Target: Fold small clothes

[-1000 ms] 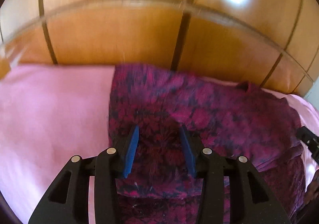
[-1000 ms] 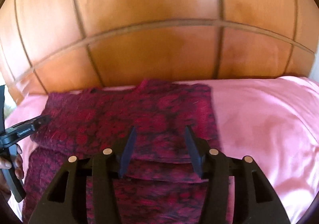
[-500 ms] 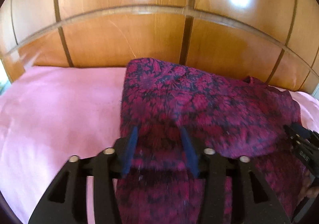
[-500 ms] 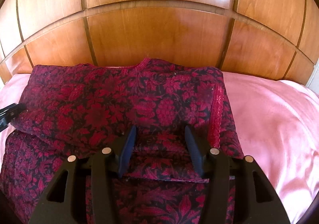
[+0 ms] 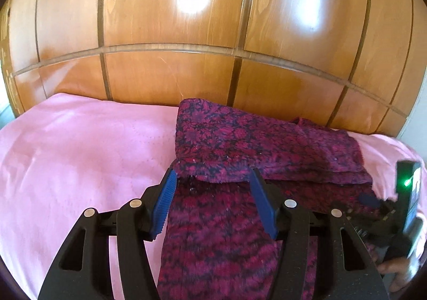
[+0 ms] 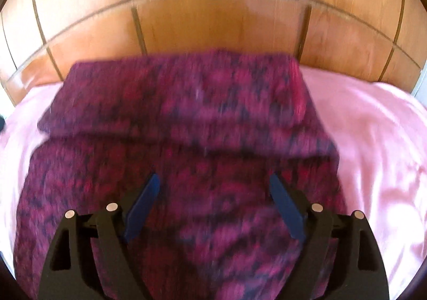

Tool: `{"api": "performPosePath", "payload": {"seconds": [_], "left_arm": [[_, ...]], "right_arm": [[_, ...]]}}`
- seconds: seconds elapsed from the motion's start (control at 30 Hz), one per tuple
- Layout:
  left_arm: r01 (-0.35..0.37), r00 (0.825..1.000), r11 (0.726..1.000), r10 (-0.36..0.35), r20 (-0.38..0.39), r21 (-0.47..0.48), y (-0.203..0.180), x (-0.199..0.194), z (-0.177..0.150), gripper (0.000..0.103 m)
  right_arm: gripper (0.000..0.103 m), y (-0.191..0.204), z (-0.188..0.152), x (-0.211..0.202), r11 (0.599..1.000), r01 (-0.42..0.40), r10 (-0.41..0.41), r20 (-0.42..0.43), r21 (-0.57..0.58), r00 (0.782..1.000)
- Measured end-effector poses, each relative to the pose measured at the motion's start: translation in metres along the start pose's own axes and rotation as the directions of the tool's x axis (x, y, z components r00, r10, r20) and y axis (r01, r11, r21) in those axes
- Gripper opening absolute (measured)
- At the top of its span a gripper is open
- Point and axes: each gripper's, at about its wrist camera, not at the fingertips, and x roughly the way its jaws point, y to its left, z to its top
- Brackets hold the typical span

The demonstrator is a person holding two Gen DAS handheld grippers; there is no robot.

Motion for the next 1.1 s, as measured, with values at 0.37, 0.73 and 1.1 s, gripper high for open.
{"api": "performPosePath", "payload": {"seconds": [0.37, 0.73, 1.1], "left_arm": [[-0.007, 1.000, 1.000, 0.007, -0.010, -0.013, 0.008, -0.022, -0.024, 0.056], [-0.023, 0.996, 1.000, 0.023, -0.091, 0.003, 0.020, -0.022, -0.063, 0.056], [0.015, 0.980, 1.000, -0.019, -0.200, -0.023, 0.055, -0.038, -0.111, 0.056]], "right_arm": [[0.087, -0.010, -0.041, -0.024, 0.999, -0.039, 0.040, -0.020, 0.027, 0.999], [0.071, -0.038, -0.082, -0.068, 0.994, -0.058, 0.060, -0.014, 0.095, 0.998], [0.059, -0.092, -0.106, -0.105, 0.979, 0.025, -0.024, -0.008, 0.203, 1.000]]}}
